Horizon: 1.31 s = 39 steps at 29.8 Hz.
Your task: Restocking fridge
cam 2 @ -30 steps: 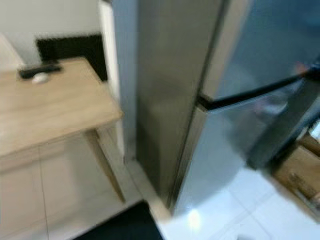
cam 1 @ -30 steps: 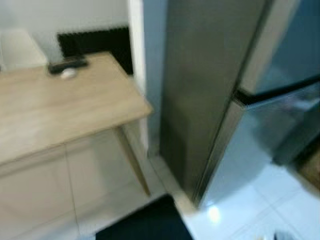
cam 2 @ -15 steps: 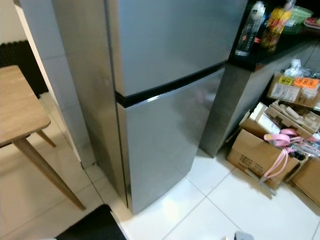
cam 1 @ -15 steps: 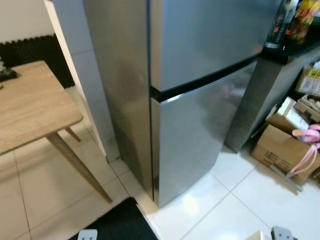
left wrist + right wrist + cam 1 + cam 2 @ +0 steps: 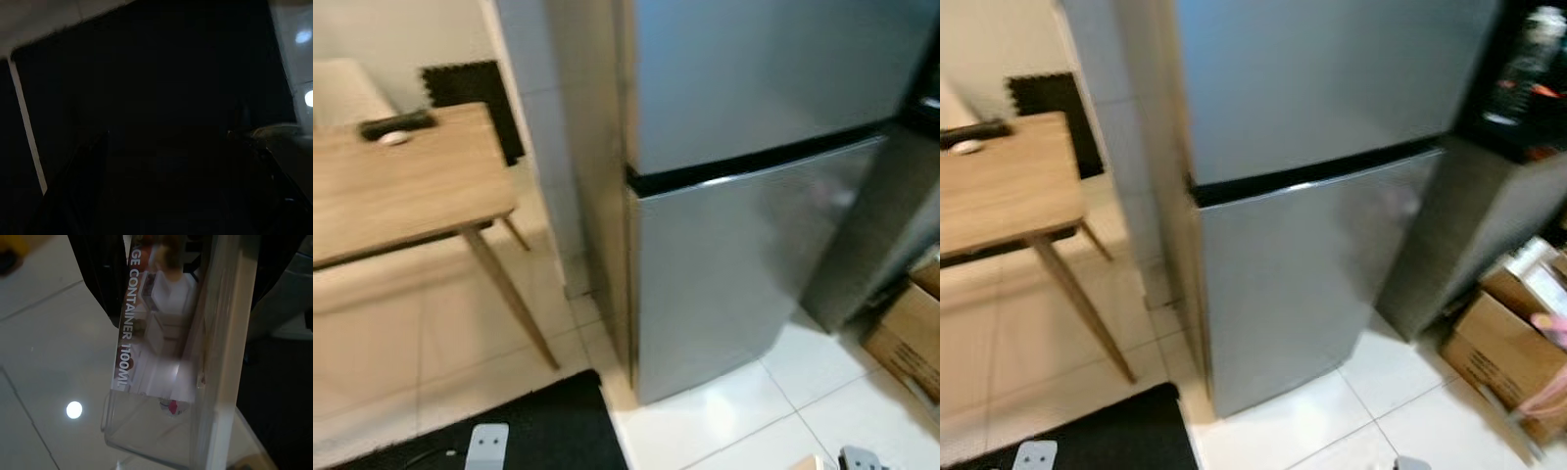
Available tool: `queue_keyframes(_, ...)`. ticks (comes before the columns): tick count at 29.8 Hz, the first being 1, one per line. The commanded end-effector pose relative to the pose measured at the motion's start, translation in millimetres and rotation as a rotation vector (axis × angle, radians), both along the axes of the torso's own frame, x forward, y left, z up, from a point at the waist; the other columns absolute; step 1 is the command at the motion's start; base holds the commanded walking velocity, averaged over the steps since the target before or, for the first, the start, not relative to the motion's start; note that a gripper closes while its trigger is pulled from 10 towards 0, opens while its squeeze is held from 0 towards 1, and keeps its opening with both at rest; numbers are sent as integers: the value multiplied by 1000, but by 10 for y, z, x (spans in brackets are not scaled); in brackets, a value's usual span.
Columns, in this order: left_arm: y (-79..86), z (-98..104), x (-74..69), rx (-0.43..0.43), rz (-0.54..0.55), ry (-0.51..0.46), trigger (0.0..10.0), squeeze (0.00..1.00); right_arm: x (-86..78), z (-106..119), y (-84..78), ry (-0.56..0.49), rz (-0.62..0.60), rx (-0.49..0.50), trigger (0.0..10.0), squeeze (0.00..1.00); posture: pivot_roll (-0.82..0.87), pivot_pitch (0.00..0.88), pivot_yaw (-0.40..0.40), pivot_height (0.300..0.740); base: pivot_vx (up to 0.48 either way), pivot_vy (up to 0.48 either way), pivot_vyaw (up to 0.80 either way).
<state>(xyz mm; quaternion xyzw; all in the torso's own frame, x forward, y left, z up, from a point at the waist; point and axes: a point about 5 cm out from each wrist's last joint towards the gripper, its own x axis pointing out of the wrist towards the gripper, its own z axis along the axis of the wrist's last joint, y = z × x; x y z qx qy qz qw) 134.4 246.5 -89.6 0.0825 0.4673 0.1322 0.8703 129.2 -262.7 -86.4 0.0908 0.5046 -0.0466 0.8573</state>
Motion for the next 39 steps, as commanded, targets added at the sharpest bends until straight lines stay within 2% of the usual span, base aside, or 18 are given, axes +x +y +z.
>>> queue_keyframes(1,5,-20,-58,4,-6,21,10000,0,14,-6,45,-12,10,16,10000,0,-77,0,-29,740,0,0,756)
queue_keyframes(15,-22,-37,-87,-6,-20,32,10000,0,33,1,31,-20,-4,-9,10000,0,-76,0,-30,740,0,0,716)
queue_keyframes(21,-37,-32,-60,-10,-26,26,10000,0,24,-1,16,-17,-23,-22,10000,0,-72,0,-31,740,0,0,0)
queue_keyframes(34,-58,-32,-45,-17,-26,19,10000,0,18,-4,13,-13,-31,-31,10000,0,-72,0,-31,740,0,-340,0)
queue_keyframes(39,-25,10,38,-16,4,-25,10000,0,15,-7,16,-11,-33,-33,10000,0,-72,0,-31,740,0,0,0)
